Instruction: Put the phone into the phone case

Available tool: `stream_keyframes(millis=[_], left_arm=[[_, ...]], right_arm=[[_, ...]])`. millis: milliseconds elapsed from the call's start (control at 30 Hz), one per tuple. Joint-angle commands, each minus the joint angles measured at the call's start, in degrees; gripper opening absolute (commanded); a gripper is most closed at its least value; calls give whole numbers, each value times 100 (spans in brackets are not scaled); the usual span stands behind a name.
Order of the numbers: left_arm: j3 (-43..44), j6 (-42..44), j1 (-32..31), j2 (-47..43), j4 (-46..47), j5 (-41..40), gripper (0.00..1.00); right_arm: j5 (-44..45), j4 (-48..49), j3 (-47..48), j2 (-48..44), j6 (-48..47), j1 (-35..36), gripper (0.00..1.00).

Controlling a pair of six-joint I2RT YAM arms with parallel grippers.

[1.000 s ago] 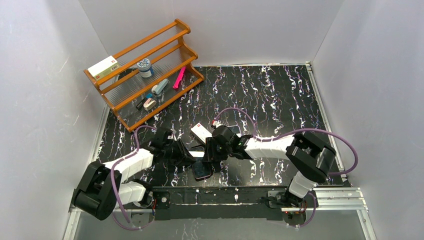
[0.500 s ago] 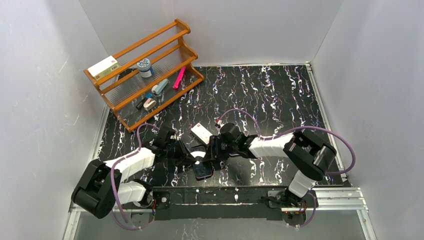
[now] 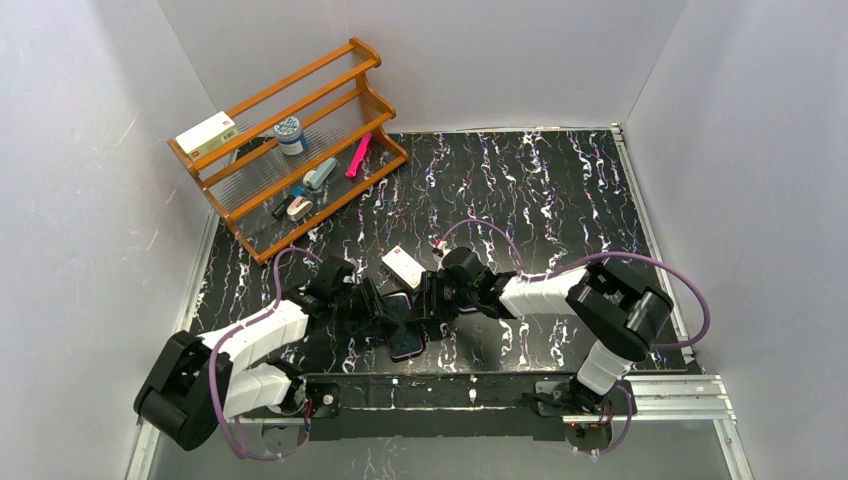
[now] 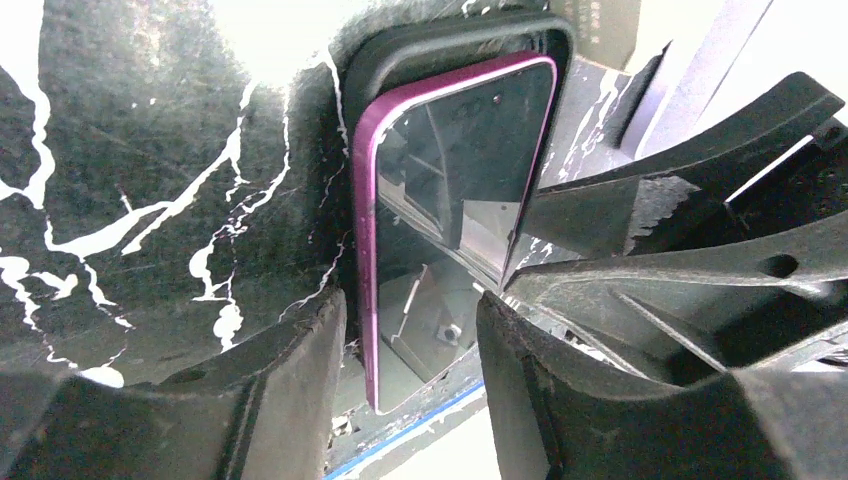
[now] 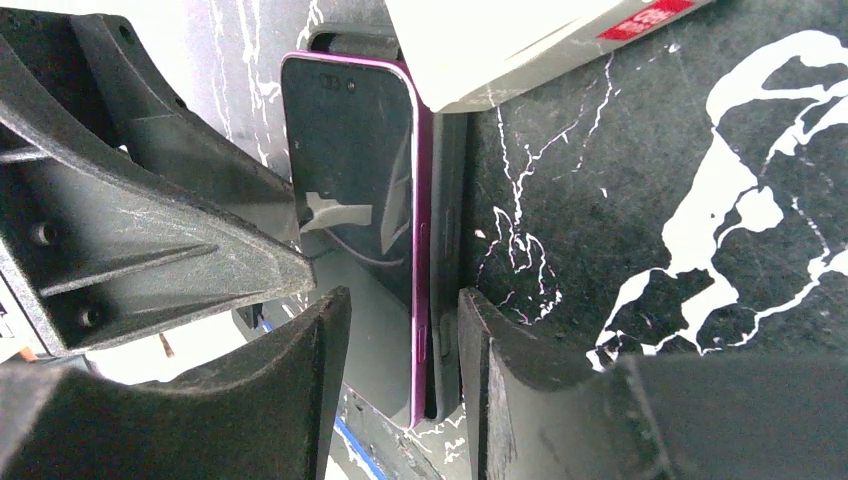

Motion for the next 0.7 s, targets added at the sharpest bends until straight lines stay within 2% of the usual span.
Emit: stream_keyframes(millis=[0,167,333,467,667], left_arm=[[219,188,-31,-14,-549,-19,48],[294,258,-39,100,-588,-7,19],[234,85,-48,185,-146,213,3],[182,115,-48,378,-106,193,2],[175,241,-48,356,-331,44,12]], right_arm=[[112,28,62,-280,34,36,51],[208,-114,70,-289,-15,41,51],[-176,221,71,-58,140,55,50],[-55,187,78,-89,203,81,49],[472,-244,10,-324,132,80,49]])
